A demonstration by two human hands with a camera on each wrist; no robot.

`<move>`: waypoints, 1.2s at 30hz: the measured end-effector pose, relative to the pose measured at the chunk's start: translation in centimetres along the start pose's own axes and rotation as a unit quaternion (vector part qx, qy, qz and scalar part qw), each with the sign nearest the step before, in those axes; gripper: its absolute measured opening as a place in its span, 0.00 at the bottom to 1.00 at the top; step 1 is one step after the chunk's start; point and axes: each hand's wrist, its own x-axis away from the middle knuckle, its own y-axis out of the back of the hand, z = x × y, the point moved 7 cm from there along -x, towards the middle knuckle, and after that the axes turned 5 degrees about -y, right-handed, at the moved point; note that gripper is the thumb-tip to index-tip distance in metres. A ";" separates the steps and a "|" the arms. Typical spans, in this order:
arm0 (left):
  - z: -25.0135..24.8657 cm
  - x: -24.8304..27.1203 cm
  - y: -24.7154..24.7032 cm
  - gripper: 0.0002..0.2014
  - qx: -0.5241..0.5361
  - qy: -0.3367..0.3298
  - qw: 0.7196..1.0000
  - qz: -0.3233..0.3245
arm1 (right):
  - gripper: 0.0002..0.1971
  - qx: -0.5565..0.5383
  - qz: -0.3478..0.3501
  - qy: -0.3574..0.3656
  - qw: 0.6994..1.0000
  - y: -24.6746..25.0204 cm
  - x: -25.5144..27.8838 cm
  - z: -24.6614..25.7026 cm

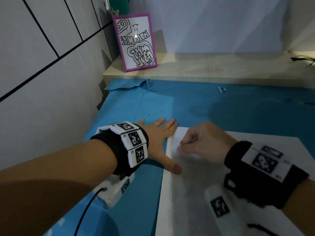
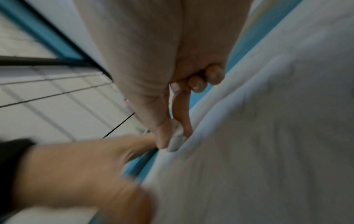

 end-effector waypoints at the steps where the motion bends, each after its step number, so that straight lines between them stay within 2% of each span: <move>1: 0.0 0.0 -0.1 0.65 -0.003 0.000 1.000 0.000 | 0.12 0.005 -0.013 -0.010 1.000 0.4 -0.1 -0.4; 3: 0.0 0.0 -0.1 0.65 -0.003 0.001 1.000 -0.001 | 0.12 0.015 -0.024 -0.011 1.000 0.8 -0.2 -0.6; 6: 0.0 0.0 0.0 0.65 -0.002 0.000 1.000 -0.002 | 0.12 0.020 0.005 -0.006 1.000 0.4 0.0 -0.6; 9: 0.0 -0.1 0.0 0.65 -0.004 0.000 1.000 0.000 | 0.12 0.001 -0.032 -0.033 0.999 1.6 -0.2 -1.5; 13: 0.1 -0.1 -0.1 0.65 -0.006 -0.001 1.000 0.003 | 0.12 0.021 -0.007 -0.012 1.000 0.7 0.0 -1.0; 16: 0.1 -0.2 -0.1 0.65 -0.007 0.000 1.000 0.003 | 0.10 0.002 -0.048 -0.031 0.998 1.4 -0.2 -1.3; 20: 0.1 -0.2 -0.1 0.65 -0.005 -0.003 1.000 -0.001 | 0.06 -0.034 -0.018 -0.010 0.999 -0.4 0.1 0.0; 23: 0.2 -0.3 -0.1 0.65 -0.009 0.000 1.000 -0.001 | 0.06 -0.022 -0.064 -0.029 0.997 0.9 -0.5 -0.3; 27: 0.0 -0.3 -0.1 0.65 -0.012 -0.003 1.000 -0.003 | 0.09 -0.045 -0.018 0.002 0.999 -1.1 0.4 1.1; 31: 0.0 -0.1 -0.1 0.65 -0.006 0.002 1.000 -0.003 | 0.10 -0.003 -0.082 -0.037 0.996 1.1 -1.2 -0.3; 34: 0.0 -0.2 -0.1 0.65 -0.008 -0.001 1.000 -0.007 | 0.12 -0.035 -0.031 -0.006 0.999 -0.9 -0.3 0.6; 36: -0.1 0.0 0.0 0.65 -0.011 0.000 1.000 -0.007 | 0.08 -0.045 -0.048 -0.022 0.998 -0.7 -0.3 -0.4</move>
